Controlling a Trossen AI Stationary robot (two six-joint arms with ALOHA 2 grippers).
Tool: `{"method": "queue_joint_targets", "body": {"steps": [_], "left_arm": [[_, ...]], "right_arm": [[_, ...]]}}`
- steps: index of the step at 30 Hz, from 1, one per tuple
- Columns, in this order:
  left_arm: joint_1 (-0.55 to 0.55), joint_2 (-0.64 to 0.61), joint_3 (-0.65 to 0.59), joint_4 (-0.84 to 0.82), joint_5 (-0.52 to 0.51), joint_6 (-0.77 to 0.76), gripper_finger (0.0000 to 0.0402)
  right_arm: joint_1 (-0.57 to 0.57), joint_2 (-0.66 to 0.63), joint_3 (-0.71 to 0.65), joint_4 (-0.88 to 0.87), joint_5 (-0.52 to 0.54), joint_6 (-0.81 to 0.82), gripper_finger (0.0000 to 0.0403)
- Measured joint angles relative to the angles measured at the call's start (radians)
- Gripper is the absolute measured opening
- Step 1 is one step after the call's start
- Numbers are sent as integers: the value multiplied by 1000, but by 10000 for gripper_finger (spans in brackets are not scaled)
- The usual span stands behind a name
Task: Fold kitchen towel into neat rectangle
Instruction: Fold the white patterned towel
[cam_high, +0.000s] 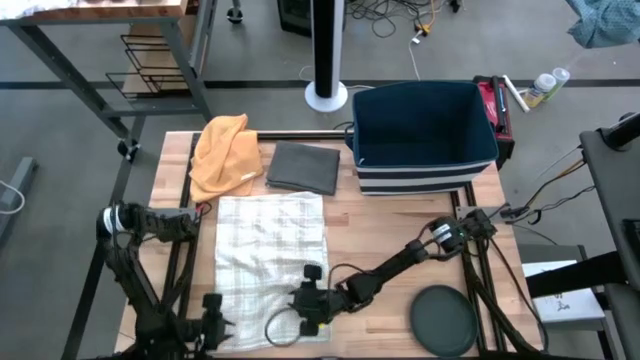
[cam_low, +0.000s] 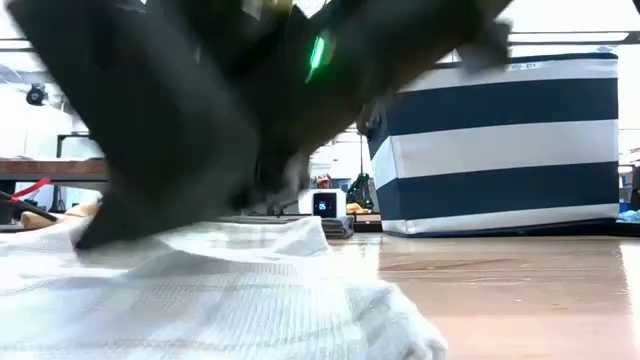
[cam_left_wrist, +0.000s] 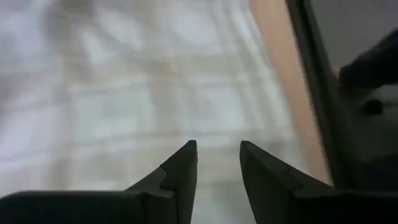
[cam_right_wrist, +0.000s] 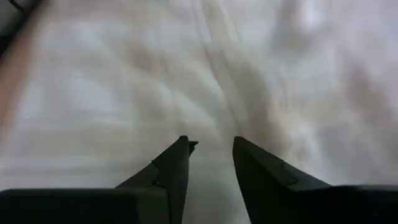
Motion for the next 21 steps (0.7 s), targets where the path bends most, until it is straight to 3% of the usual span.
{"method": "queue_joint_targets", "body": {"steps": [5,9,12,16,21], "left_arm": [[80,-84,-225,142,-72,-11,114],[130,-96,-401,495,-62,37,114],[135,-77,-467,683,-38,35,114],[118,-92,-478,703,11,3,114],[119,-141,-455,603,96,-9,114]], "right_arm": [[-52,15,-6,4,10,-24,133],[-66,58,-6,24,-143,51,136],[-47,69,-2,40,-250,87,134],[-15,50,-3,26,-271,58,135],[-41,-15,-7,-66,-163,-26,146]]}}
